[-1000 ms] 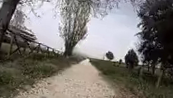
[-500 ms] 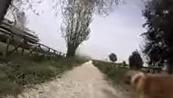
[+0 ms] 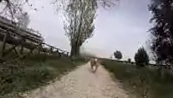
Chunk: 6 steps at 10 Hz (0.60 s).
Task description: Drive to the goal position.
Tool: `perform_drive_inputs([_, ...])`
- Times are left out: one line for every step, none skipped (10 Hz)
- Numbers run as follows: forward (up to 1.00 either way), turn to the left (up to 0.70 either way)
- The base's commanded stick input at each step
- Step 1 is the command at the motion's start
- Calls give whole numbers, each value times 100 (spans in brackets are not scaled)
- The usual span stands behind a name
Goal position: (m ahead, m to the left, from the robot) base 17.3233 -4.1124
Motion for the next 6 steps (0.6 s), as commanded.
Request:
perform_drive_inputs([100, 0])
perform_drive_inputs([100, 0])
perform_drive_inputs([100, 0])
perform_drive_inputs([100, 0])
perform_drive_inputs([100, -26])
perform_drive_inputs([100, -12])
